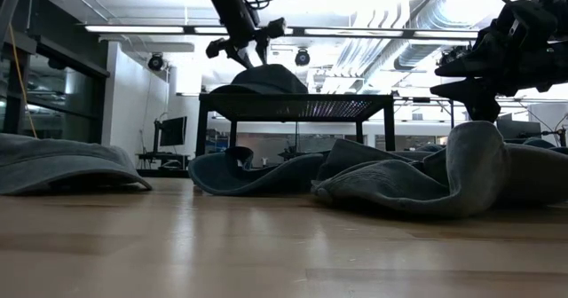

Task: Pick & Place hat
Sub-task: Put the top blue cap on the shelf

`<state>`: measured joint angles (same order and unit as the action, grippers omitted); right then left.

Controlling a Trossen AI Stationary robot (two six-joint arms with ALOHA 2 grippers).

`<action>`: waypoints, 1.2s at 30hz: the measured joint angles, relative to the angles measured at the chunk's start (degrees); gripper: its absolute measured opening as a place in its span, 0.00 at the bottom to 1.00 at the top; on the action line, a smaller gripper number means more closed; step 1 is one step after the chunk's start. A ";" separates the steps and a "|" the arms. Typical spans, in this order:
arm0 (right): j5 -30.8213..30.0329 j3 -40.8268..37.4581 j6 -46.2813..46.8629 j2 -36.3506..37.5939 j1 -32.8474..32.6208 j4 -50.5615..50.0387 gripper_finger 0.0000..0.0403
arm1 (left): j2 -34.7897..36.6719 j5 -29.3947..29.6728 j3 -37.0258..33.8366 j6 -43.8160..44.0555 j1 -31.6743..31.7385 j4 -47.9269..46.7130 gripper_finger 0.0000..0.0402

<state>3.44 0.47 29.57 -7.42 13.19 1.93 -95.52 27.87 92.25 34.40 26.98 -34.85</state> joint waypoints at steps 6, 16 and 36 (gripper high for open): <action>0.00 0.00 0.01 -0.01 0.00 0.00 0.40 | 3.85 -2.64 0.00 -13.18 -2.01 -5.18 0.35; 0.00 0.00 0.01 0.00 0.00 0.00 0.40 | 10.51 -11.25 -0.02 -27.68 -5.42 -26.37 0.35; 0.00 0.00 0.00 -0.01 0.00 0.00 0.40 | 27.32 -23.84 -29.66 -4.99 2.57 -9.08 0.35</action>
<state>3.44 0.47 29.57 -7.43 13.19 1.93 -68.20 4.03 62.59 29.41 29.55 -43.93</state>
